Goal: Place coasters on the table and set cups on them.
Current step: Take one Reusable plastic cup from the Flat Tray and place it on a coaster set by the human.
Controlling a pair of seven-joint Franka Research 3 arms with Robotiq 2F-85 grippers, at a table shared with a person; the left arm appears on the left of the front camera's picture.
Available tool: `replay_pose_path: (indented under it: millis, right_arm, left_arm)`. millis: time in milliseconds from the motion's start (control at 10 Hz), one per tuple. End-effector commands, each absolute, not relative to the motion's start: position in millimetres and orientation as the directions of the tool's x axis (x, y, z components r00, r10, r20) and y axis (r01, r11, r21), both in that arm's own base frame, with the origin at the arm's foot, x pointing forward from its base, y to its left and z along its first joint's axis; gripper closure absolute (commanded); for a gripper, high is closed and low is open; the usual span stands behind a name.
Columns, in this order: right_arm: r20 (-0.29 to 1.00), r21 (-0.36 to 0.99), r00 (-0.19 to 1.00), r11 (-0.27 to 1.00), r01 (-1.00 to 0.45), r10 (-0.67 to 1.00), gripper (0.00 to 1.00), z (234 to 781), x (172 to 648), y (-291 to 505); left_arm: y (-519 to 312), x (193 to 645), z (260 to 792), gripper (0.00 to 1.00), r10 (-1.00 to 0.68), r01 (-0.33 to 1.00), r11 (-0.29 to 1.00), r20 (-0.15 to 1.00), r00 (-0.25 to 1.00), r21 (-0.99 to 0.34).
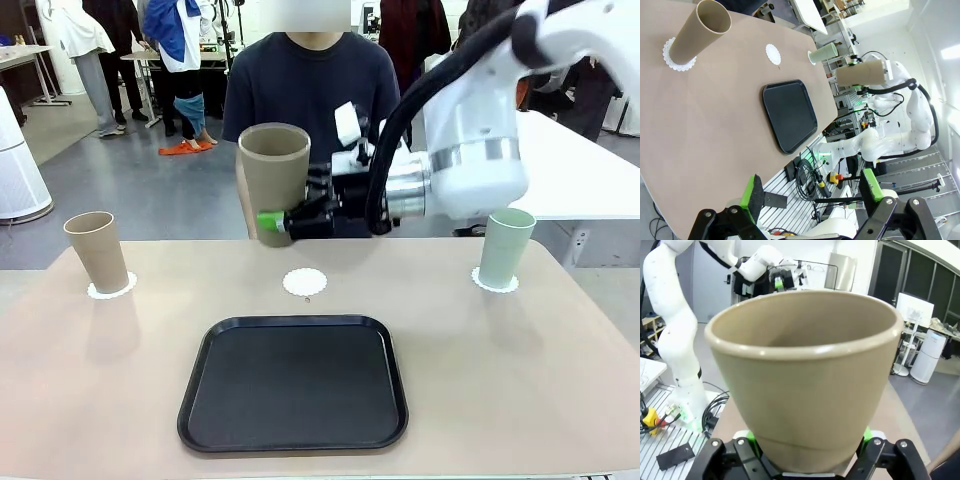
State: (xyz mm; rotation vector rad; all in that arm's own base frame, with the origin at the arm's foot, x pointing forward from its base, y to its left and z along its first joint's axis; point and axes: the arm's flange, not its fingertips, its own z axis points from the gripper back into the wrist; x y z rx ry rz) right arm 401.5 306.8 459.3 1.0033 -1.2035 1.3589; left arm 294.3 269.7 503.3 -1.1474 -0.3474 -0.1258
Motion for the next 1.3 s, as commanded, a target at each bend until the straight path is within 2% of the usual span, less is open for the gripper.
replay_pose_path:
  millis: [0,100,200,600,700,900,1200]
  right_arm:
    - [0.975,-0.093,-0.080,0.056,-0.994,0.207,0.78,460,404,310]
    - [0.968,-0.031,-0.002,0.108,-0.994,0.252,0.78,455,397,312]
    - [0.977,-0.136,-0.128,0.038,-0.990,0.170,0.78,473,398,307]
    - [0.977,-0.136,-0.128,0.038,-0.990,0.170,0.78,473,398,307]
    - [0.978,-0.115,-0.104,0.050,-0.992,0.183,0.19,472,398,307]
    - [0.991,-0.004,-0.022,-0.133,-0.991,0.130,0.19,464,476,257]
    - [0.992,0.001,-0.041,-0.331,-0.944,0.121,0.19,432,534,236]
  left_arm:
    - [270,293,507,0.00,0.092,0.268,0.401,0.330,0.940,-0.876]
    - [270,293,507,0.00,0.092,0.268,0.401,0.330,0.940,-0.876]
    - [270,293,507,0.00,0.092,0.268,0.401,0.330,0.940,-0.876]
    - [270,293,507,0.00,0.092,0.268,0.401,0.330,0.940,-0.876]
    - [270,293,507,0.00,0.092,0.268,0.401,0.330,0.940,-0.876]
    - [270,293,507,0.00,0.092,0.268,0.401,0.330,0.940,-0.876]
    - [270,293,507,0.00,0.092,0.268,0.401,0.330,0.940,-0.876]
